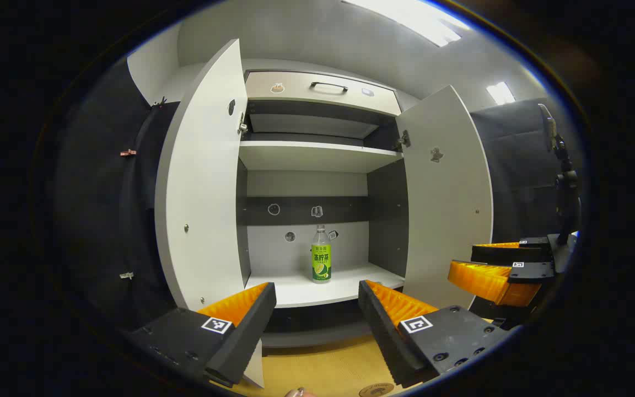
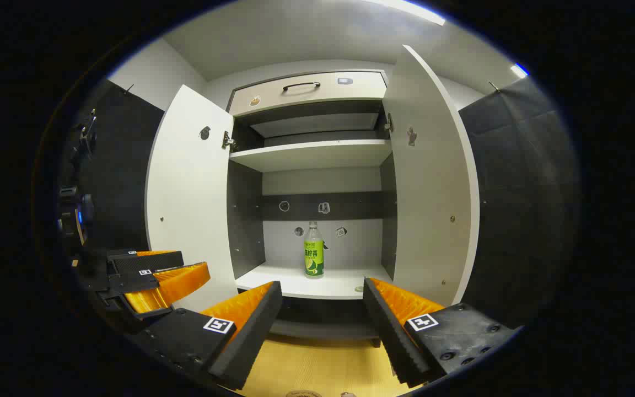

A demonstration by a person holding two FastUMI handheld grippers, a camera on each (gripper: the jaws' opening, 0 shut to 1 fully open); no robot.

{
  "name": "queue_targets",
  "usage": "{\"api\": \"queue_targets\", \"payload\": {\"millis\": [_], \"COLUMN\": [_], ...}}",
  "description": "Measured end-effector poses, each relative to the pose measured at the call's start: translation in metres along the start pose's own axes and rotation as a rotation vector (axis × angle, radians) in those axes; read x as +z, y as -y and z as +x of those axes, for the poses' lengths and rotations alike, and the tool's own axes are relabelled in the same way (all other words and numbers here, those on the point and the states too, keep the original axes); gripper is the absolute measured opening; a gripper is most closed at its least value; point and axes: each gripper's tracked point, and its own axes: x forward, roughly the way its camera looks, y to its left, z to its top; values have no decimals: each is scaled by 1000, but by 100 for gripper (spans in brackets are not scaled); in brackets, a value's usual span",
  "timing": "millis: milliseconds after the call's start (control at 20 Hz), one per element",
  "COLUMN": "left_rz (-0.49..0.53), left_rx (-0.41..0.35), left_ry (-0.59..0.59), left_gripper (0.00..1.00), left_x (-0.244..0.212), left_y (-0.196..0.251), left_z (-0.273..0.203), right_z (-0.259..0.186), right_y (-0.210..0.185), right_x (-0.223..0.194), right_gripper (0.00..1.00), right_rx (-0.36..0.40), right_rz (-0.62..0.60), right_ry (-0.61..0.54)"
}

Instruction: Grasp the bottle in the cabinet with the left hand and place it on the coaster, then close the right door with the right hand and the left door with the left hand.

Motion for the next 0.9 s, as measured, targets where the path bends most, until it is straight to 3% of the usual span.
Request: {"api": "queue_targets", "payload": {"millis": [900], "left_rz": [19], "left_rx": [-18], "left_ry": [24], "left_gripper": [95], "left_x": [3], "left_y": [-2], "left_z": [-2], "right_z": [-4], "right_y": [1], "right_x": [2], "right_gripper": [98], "right_rx": [-32], "right_rz": [-6], "right_ry": [10]}}
